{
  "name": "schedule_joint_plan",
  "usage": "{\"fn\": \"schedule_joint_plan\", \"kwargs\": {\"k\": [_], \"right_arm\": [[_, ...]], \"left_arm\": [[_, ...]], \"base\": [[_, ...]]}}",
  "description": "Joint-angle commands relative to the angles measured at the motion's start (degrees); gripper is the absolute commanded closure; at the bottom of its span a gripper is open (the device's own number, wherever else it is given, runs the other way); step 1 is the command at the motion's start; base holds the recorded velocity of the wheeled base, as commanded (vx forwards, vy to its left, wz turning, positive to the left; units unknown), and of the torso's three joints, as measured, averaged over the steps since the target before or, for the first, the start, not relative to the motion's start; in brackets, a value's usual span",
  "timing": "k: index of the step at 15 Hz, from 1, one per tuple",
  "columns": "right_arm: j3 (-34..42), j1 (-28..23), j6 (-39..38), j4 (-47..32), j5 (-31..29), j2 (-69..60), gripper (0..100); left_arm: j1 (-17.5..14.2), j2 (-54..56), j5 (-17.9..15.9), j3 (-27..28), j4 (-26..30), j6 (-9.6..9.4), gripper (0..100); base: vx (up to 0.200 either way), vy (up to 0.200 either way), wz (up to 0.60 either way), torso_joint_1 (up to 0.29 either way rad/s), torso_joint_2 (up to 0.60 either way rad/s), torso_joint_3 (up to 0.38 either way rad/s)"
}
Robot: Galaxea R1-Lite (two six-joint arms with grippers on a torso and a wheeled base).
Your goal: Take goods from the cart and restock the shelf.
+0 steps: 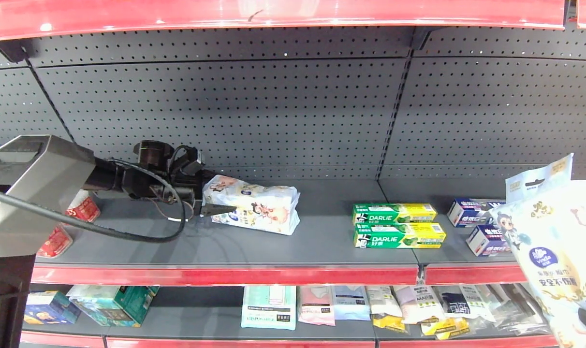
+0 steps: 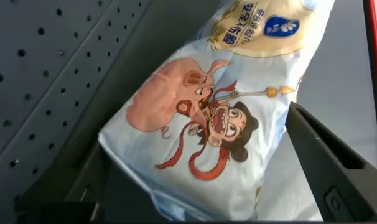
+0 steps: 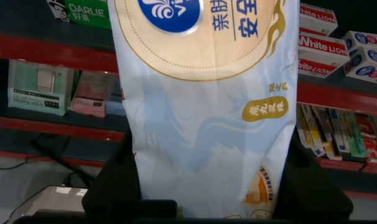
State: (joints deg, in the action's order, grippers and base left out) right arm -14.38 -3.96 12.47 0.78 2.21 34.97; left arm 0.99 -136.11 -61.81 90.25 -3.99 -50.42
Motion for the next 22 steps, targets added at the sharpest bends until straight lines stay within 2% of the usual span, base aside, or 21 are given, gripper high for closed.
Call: {"fn": "schedule_joint_plan", "kwargs": {"k": [1,10,19,20,22], "right_arm": [[-0.12,0.01,0.01,0.01,-0.01,0.18,100],[-0.12,0.01,0.45,0.01,-0.71,0.97,100],[-0.03,0.01,0.45,0.1,-0.62,2.12,100],[-0.03,0.09,0.45,0.1,-0.62,2.12,100],[-0.03,0.01,0.36,0.1,-0.62,2.12,100]], "left_arm": [[0.77,-0.3,0.02,0.37,0.38,0.06,0],[1.3,-0.3,0.28,4.76,8.91,0.23,0],[2.0,-1.97,0.28,5.55,9.35,0.23,0],[2.0,-2.23,0.28,5.55,9.35,0.15,100],[2.35,-3.2,0.28,6.7,9.52,0.32,100]], "base": [[0.0,0.0,0.0,0.0,0.0,0.0],[0.0,0.0,0.0,0.0,0.0,0.0],[0.0,0.0,0.0,0.0,0.0,0.0],[0.0,0.0,0.0,0.0,0.0,0.0],[0.0,0.0,0.0,0.0,0.0,0.0]]}}
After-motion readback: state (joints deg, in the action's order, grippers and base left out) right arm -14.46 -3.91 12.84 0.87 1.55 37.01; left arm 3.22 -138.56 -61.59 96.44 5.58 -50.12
